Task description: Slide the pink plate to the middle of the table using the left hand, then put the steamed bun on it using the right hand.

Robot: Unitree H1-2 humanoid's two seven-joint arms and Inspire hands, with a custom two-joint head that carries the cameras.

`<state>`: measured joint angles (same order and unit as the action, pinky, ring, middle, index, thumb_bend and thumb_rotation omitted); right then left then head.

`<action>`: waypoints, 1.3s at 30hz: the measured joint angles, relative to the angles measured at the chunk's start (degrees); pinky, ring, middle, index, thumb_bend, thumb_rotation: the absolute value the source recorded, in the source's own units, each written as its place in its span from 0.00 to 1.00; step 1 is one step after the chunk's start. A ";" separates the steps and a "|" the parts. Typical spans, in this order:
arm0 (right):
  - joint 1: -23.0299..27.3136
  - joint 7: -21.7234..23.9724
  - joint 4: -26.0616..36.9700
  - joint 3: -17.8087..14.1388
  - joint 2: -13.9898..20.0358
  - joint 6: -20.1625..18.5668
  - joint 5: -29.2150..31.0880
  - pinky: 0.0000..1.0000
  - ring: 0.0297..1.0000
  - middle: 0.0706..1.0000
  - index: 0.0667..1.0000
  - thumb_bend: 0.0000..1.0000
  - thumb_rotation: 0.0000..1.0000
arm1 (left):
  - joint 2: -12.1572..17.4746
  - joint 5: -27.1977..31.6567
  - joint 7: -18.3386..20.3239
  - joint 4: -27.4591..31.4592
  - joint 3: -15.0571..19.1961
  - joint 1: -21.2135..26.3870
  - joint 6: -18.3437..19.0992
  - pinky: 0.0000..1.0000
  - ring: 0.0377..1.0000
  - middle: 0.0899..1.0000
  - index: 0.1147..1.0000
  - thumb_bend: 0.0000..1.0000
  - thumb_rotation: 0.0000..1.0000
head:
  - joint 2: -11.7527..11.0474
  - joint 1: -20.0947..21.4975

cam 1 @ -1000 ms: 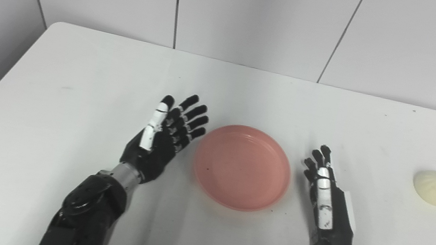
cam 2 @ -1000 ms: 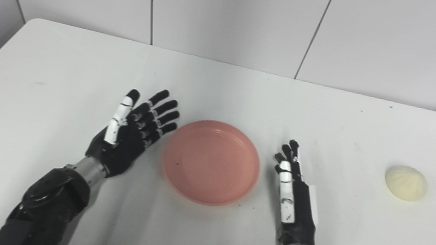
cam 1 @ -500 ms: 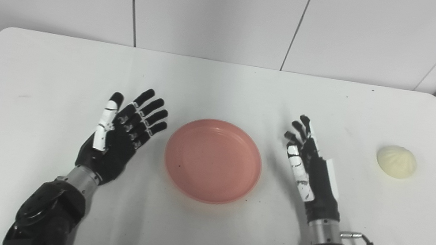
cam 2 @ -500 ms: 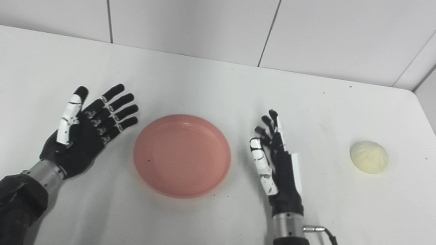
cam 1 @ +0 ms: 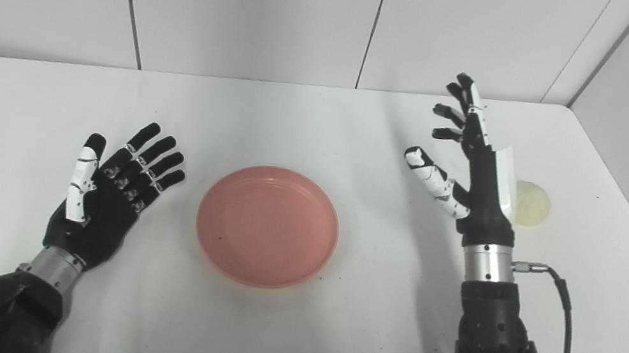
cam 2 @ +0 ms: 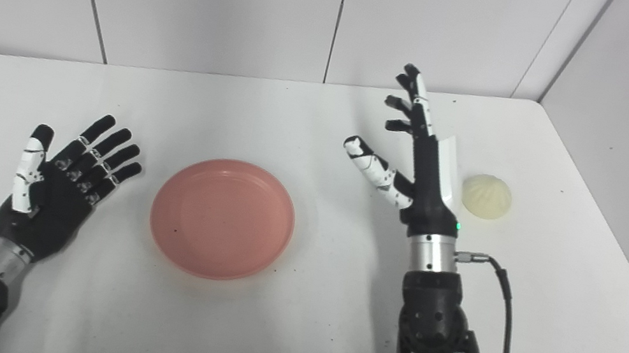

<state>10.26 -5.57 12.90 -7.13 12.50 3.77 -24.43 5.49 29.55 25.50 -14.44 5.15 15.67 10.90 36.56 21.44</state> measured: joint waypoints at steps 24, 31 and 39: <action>1.60 0.09 -12.18 -4.12 18.59 -5.14 -12.20 0.68 0.81 0.89 0.88 0.95 0.65 | 2.99 1.08 3.41 -7.00 3.22 3.66 -1.20 0.78 0.81 0.82 0.82 0.57 0.97 | -1.06 6.33; 2.04 -0.20 -17.86 -4.14 21.00 -6.16 -12.32 0.68 0.83 0.90 0.88 0.95 0.64 | 3.77 1.52 4.58 -8.93 3.55 4.69 -1.21 0.77 0.80 0.81 0.81 0.56 0.98 | -1.14 7.30; 2.01 -0.18 -22.42 -3.63 21.80 -7.88 -12.33 0.68 0.83 0.90 0.90 0.95 0.65 | 3.90 1.52 4.79 -9.32 4.22 4.80 -1.21 0.76 0.79 0.80 0.80 0.57 0.96 | -1.06 8.27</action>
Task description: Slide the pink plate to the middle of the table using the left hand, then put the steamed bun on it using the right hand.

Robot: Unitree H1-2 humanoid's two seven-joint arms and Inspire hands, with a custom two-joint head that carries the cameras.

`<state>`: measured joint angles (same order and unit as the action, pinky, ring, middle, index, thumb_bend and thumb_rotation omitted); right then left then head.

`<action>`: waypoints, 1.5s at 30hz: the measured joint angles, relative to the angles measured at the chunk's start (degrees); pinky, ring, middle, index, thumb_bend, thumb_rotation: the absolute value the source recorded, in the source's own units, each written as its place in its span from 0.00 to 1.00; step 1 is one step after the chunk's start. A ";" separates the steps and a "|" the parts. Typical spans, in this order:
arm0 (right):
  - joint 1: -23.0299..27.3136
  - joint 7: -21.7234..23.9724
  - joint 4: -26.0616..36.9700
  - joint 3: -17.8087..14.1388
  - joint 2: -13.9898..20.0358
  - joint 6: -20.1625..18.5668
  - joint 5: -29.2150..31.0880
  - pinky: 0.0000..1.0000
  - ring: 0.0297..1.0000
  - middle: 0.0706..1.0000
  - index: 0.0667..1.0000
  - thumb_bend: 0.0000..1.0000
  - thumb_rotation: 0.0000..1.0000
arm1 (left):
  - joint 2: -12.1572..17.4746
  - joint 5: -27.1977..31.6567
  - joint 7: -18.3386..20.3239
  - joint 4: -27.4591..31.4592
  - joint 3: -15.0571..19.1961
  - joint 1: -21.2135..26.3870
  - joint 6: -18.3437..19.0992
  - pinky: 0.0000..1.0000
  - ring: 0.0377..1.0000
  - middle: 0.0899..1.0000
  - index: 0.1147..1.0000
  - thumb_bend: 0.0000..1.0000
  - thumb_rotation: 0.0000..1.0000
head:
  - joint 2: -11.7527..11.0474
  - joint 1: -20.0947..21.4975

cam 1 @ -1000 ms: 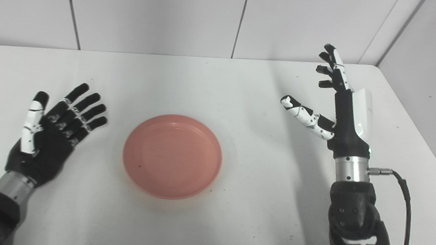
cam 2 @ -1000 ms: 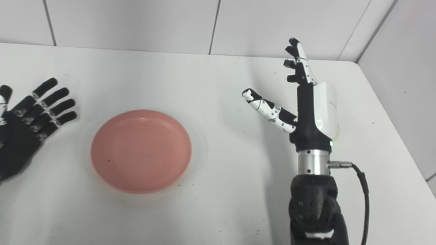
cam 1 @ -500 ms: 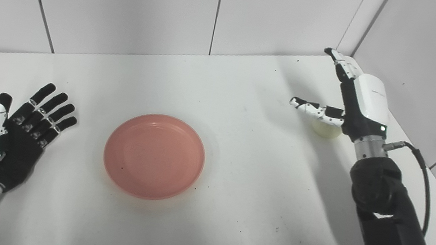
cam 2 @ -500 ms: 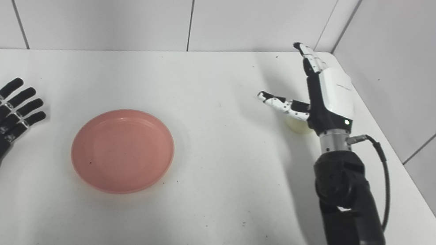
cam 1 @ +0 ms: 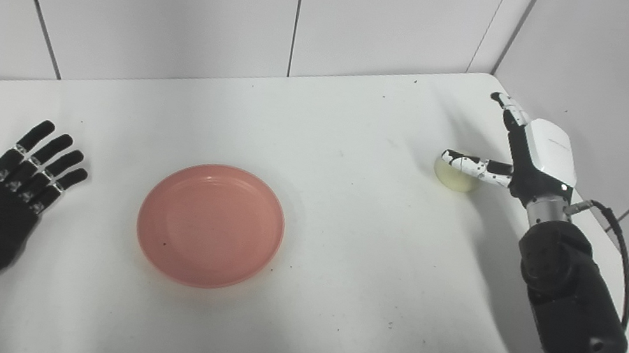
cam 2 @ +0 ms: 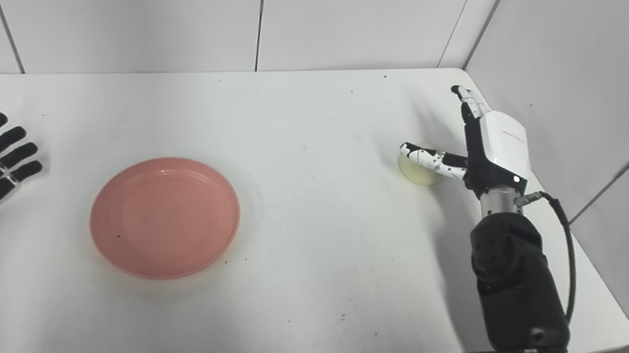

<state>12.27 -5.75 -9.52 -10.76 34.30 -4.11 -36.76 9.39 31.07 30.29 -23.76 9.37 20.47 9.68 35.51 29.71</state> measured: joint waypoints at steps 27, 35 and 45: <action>4.59 6.51 -3.77 7.51 1.59 -5.74 2.35 0.70 0.82 0.88 0.89 0.94 0.58 | 1.59 0.50 1.80 -2.53 1.03 1.09 -0.36 0.75 0.79 0.80 0.81 0.58 0.93 | 0.79 0.70; 5.24 6.97 -5.04 8.35 2.12 -6.36 2.48 0.70 0.81 0.87 0.88 0.93 0.53 | 1.66 0.51 1.68 -2.48 1.02 1.05 -0.35 0.76 0.79 0.80 0.80 0.59 0.93 | 1.14 0.70; 5.69 8.18 -5.08 8.03 2.23 -9.18 3.86 0.69 0.82 0.88 0.89 0.89 0.45 | 1.71 0.54 1.38 -1.65 1.06 0.57 -0.30 0.76 0.79 0.80 0.80 0.59 0.92 | 1.67 0.53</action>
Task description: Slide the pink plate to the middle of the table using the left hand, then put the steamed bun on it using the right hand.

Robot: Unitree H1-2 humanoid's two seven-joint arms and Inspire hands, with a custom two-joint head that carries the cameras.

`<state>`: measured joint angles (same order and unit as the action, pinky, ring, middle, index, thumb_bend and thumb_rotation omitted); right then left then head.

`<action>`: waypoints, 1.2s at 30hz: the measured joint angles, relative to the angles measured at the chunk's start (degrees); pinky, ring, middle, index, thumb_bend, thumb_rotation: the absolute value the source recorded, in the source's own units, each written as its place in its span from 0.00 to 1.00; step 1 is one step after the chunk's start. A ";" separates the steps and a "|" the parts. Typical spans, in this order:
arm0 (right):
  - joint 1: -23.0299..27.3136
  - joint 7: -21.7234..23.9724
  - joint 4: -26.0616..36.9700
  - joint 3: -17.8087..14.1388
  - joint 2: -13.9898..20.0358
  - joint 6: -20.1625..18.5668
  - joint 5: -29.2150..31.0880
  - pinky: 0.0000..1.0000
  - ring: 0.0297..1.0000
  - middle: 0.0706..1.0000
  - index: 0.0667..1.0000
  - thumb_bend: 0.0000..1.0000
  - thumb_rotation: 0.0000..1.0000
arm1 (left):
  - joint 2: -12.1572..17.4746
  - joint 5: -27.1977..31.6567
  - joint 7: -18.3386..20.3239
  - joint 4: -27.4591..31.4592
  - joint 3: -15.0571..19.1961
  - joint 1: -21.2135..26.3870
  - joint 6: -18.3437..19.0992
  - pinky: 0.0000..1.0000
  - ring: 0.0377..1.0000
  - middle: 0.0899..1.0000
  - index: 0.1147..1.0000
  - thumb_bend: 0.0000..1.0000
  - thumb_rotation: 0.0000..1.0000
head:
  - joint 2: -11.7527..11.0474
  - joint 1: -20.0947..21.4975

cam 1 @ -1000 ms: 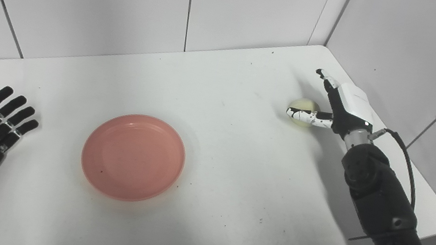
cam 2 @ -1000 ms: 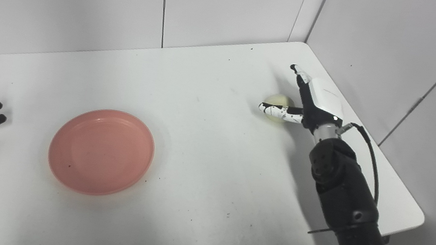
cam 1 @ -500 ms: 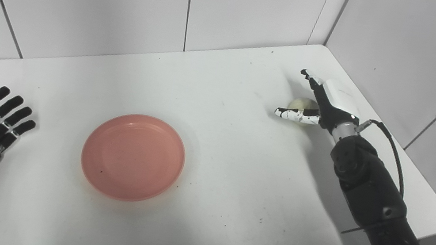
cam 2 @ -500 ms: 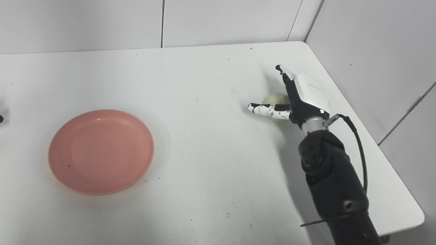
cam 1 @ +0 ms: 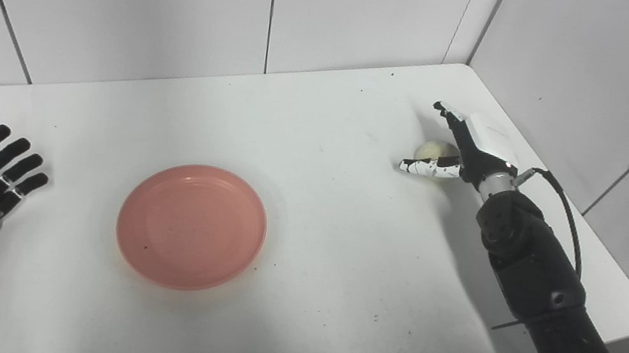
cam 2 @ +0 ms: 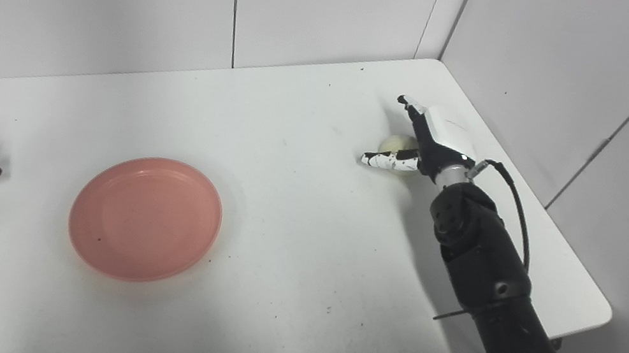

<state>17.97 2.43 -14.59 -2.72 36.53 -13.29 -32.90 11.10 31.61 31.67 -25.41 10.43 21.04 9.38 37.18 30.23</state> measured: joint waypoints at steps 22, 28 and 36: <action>0.01 3.22 -0.01 0.36 2.13 -2.71 1.50 0.64 0.76 0.81 0.81 0.87 0.34 | 0.20 0.38 -0.34 0.97 -0.26 -0.74 0.08 0.76 0.79 0.81 0.81 0.59 0.92 | 0.53 -0.18; 0.99 4.07 -0.25 0.50 2.13 -3.96 2.14 0.59 0.65 0.69 0.70 0.78 0.07 | 0.22 0.38 -0.64 1.88 -0.29 -1.34 0.16 0.77 0.80 0.81 0.81 0.59 0.93 | 0.79 -0.26; 3.83 2.88 -3.60 2.15 2.54 -3.98 2.09 0.38 0.38 0.47 0.51 0.51 0.00 | 0.26 0.42 -0.56 2.02 -0.31 -1.52 0.23 0.77 0.80 0.81 0.82 0.59 0.94 | 0.88 -0.35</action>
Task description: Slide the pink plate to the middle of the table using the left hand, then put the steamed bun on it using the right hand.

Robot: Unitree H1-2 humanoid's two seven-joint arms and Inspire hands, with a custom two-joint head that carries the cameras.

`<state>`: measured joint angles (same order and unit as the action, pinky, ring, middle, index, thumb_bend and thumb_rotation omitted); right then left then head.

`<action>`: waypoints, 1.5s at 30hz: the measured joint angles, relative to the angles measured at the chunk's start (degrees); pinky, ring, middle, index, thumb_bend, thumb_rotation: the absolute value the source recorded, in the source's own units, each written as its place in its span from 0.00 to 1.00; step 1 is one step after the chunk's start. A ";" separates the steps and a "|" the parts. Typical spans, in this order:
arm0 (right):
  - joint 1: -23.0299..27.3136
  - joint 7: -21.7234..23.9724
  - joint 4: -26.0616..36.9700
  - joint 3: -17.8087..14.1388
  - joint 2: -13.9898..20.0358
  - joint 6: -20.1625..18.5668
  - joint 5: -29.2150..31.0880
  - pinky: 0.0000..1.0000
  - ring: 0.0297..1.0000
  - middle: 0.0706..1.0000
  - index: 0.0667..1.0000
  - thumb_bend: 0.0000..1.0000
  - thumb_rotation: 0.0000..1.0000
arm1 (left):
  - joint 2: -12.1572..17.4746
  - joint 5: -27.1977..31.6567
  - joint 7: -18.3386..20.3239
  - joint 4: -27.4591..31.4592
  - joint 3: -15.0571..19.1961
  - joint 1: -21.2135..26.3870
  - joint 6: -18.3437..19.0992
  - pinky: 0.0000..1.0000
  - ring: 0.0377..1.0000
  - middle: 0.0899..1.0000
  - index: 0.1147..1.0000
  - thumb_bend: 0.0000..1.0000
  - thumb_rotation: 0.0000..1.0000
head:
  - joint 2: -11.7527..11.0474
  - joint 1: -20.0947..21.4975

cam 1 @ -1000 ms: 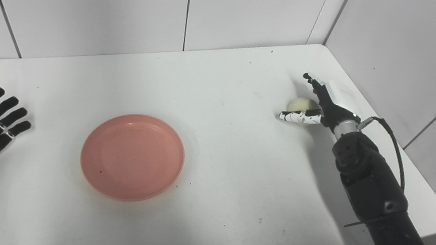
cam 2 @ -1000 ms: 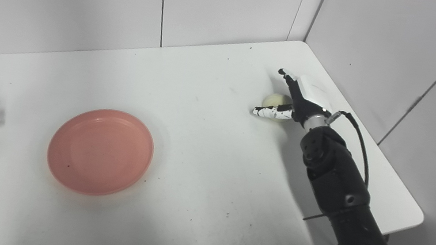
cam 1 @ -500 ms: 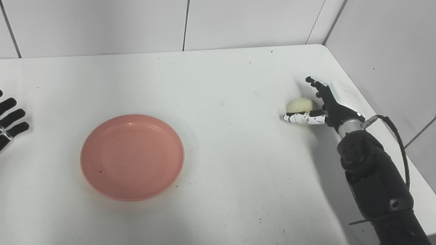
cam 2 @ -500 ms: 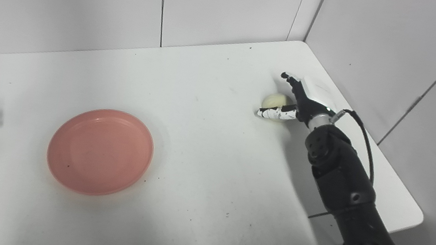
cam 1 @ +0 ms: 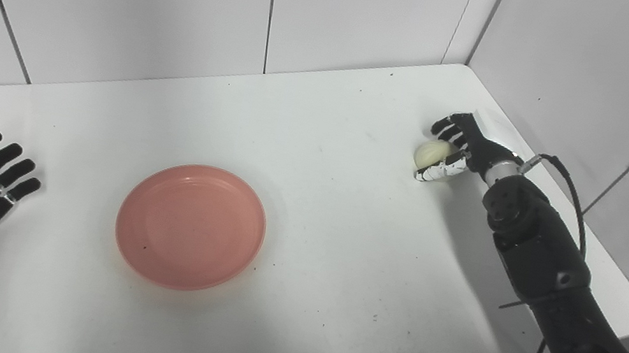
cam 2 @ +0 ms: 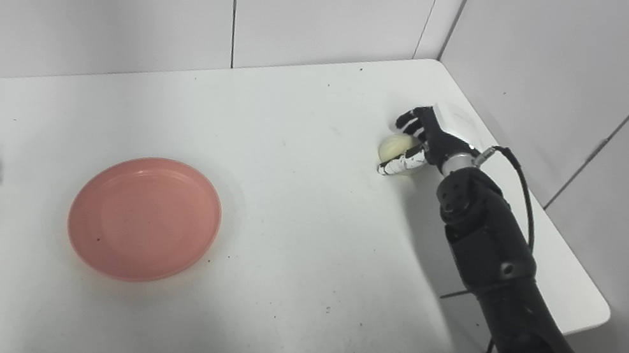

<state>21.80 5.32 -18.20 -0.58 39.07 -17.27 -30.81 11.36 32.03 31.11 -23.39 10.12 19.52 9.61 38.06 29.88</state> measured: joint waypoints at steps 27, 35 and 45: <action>-1.01 -3.48 7.33 0.63 1.06 -0.04 -2.03 0.40 0.39 0.47 0.48 0.52 0.00 | -0.11 0.00 -0.34 0.70 -0.31 -0.27 0.00 0.77 0.80 0.81 0.81 0.60 0.92 | -0.35 -0.88; -1.53 -0.85 17.30 -0.46 1.29 -1.28 -3.01 0.40 0.38 0.46 0.50 0.51 0.00 | -0.43 0.00 -0.36 0.69 -0.62 -0.29 -0.09 0.77 0.80 0.82 0.82 0.60 0.93 | -0.61 -2.46; -0.16 5.50 28.48 2.92 -0.09 -3.60 -5.75 0.40 0.37 0.46 0.51 0.51 0.00 | -2.83 -1.48 -3.48 5.03 -2.43 -2.39 -0.47 0.80 0.83 0.84 0.85 0.61 0.94 | -0.18 -9.04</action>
<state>21.64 10.82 10.29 2.34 38.98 -20.87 -36.57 8.53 30.55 27.63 -18.35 7.69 17.13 9.15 37.88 20.84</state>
